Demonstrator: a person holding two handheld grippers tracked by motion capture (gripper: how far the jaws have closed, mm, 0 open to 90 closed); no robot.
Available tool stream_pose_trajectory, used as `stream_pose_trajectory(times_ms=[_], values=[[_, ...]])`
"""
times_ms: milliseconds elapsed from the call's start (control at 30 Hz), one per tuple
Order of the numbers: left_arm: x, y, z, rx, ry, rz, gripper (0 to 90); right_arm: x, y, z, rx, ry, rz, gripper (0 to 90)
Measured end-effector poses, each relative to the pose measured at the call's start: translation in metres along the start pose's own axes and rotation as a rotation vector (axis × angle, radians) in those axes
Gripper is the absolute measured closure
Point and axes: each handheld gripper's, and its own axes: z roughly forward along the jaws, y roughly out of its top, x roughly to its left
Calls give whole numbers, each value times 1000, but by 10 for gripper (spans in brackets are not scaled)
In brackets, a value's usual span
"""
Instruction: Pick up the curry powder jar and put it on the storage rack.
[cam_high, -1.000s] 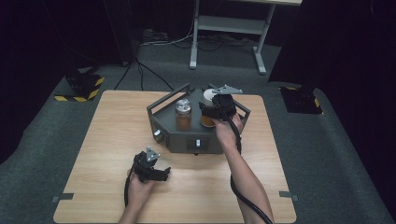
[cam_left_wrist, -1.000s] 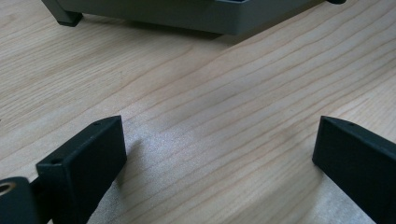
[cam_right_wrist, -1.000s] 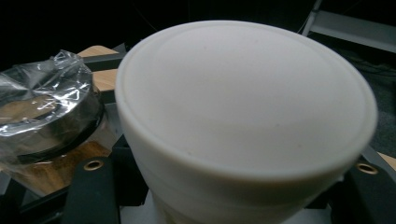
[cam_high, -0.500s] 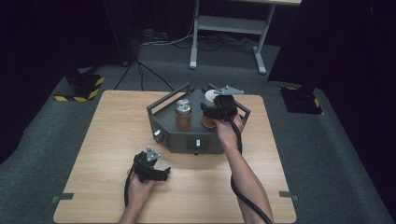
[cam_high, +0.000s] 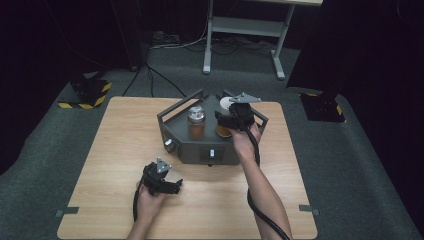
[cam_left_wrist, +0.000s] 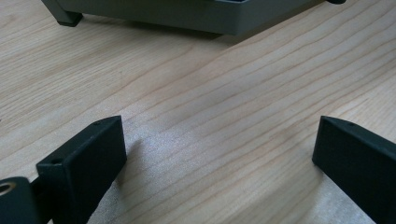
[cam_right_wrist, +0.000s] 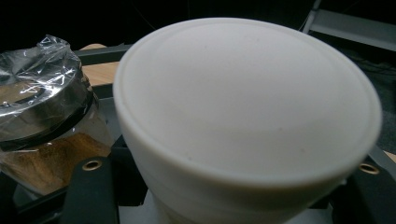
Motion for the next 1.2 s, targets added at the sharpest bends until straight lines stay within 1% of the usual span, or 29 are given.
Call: stream_pose_trajectory(times_ms=[267,400,500,567,867,1033,1200], values=[[0,0,0,0,0,0,29,1,0,0,0,-2,3,342],[0,0,0,-1,0,-1,29,-3,-1,-1,-1,9,21,251],[0,0,0,-1,0,-1,29,-4,0,-2,19,13,9,162],[0,0,0,-1,0,-1,29,-4,-1,-3,22,9,11,139],[0,-1,0,-3,0,-5,29,-8,-6,-14,5,42,4,106],[0,0,0,-2,0,-4,29,-11,-15,-23,-8,52,-1,98],[0,0,0,-2,1,-4,29,-17,-25,-32,-18,54,8,96]])
